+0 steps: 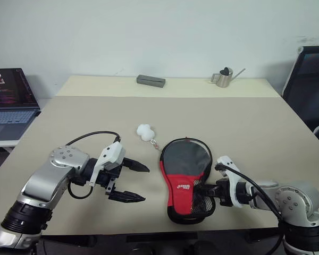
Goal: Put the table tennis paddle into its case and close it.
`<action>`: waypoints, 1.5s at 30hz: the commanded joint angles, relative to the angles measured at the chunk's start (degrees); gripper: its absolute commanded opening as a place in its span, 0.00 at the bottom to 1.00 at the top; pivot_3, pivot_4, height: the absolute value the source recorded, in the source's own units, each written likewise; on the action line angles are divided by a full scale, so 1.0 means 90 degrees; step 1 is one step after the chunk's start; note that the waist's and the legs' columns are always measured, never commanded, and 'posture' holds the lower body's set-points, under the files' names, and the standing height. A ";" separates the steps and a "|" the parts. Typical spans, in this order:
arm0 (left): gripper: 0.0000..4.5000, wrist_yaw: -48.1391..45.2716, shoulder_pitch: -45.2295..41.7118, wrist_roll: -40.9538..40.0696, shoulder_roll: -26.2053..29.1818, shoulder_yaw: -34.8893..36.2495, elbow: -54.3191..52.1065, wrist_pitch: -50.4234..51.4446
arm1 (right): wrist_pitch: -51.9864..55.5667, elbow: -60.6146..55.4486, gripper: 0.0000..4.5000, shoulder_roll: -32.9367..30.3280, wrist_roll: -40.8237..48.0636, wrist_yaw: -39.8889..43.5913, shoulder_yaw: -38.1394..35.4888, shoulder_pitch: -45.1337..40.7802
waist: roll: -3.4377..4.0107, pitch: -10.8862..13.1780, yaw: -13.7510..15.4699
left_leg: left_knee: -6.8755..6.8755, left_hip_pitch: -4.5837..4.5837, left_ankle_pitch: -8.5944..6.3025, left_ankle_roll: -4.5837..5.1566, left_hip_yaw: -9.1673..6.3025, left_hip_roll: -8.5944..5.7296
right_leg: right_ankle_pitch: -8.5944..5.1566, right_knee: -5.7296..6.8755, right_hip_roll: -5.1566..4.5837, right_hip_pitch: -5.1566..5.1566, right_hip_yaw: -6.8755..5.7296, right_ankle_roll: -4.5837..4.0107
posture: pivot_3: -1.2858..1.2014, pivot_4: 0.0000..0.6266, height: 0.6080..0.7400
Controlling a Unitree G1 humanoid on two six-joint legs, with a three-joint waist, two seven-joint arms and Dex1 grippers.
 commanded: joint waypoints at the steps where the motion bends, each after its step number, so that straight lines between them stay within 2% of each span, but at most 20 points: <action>1: 1.00 -0.0133 0.0035 -0.0157 0.0106 0.0078 -0.0206 -0.0008 | 0.0059 -0.0289 0.01 -0.0015 0.0504 -0.0230 -0.0005 0.0142 | 0.0000 0.0000 0.0001 | -0.0001 0.0000 0.0000 0.0000 0.0000 0.0000 | -0.0001 0.0000 0.0000 0.0000 0.0000 -0.0001 | 0.52 0.24 1.00; 11: 1.00 -0.0143 0.0073 -0.0157 0.0114 0.0018 -0.0187 -0.0071 | 0.0059 -0.0425 0.01 -0.0419 0.0964 -0.0730 -0.0278 0.0623 | 0.0000 0.0000 0.0029 | -0.0004 -0.0003 -0.0001 0.0000 0.0000 -0.0001 | -0.0002 -0.0014 -0.0003 0.0003 -0.0002 -0.0001 | 0.52 0.24 1.00; 25: 1.00 -0.0151 0.0033 -0.0073 0.0112 -0.0035 -0.0048 -0.0220 | 0.0059 -0.0495 0.01 -0.0217 0.1329 -0.1349 -0.0427 0.0833 | -0.0001 -0.0001 0.0036 | -0.0011 -0.0009 -0.0002 0.0002 -0.0002 -0.0001 | -0.0003 -0.0041 -0.0005 0.0009 -0.0004 -0.0002 | 0.52 0.24 1.00; 28: 1.00 -0.0154 0.0063 -0.0069 0.0127 -0.0023 -0.0051 -0.0240 | 0.0059 -0.0598 0.16 -0.0213 0.1529 -0.1468 -0.0535 0.0944 | -0.0001 -0.0001 0.0036 | -0.0012 -0.0010 -0.0002 0.0003 -0.0003 -0.0001 | -0.0003 -0.0044 -0.0005 0.0010 -0.0004 -0.0002 | 0.52 0.24 1.00; 35: 1.00 -0.0139 0.0204 -0.0087 0.0160 0.0028 -0.0114 -0.0270 | 0.0059 -0.0858 0.67 -0.0448 0.2314 -0.1463 -0.1064 0.1511 | 0.0002 -0.0001 0.0036 | -0.0014 -0.0018 -0.0004 0.0005 -0.0006 0.0001 | -0.0006 -0.0072 -0.0005 0.0015 -0.0006 -0.0009 | 0.52 0.24 1.00; 39: 1.00 -0.0145 0.0290 -0.0109 0.0211 0.0057 -0.0152 -0.0258 | -0.0211 -0.1152 0.97 -0.0805 0.2330 -0.1243 -0.1196 0.1763 | 0.0002 -0.0001 0.0035 | -0.0014 -0.0023 -0.0007 0.0011 -0.0002 0.0000 | -0.0004 -0.0081 -0.0006 0.0015 -0.0005 -0.0004 | 0.52 0.24 1.00; 41: 1.00 -0.0119 0.0300 -0.0115 0.0208 0.0050 -0.0173 -0.0253 | -0.0535 -0.1225 0.99 -0.1065 0.2339 -0.0927 -0.1253 0.1899 | 0.0002 -0.0001 0.0041 | -0.0013 -0.0025 -0.0007 0.0011 -0.0003 0.0000 | -0.0004 -0.0083 -0.0006 0.0015 -0.0006 -0.0005 | 0.52 0.24 1.00; 45: 1.00 -0.0086 0.0278 -0.0110 0.0202 0.0081 -0.0103 -0.0282 | -0.1794 -0.1610 0.99 -0.1950 0.1861 0.0600 -0.1215 0.2244 | 0.0012 0.0006 0.0036 | -0.0012 -0.0029 -0.0007 0.0011 0.0002 0.0001 | -0.0005 -0.0087 -0.0008 0.0012 -0.0006 -0.0007 | 0.52 0.24 1.00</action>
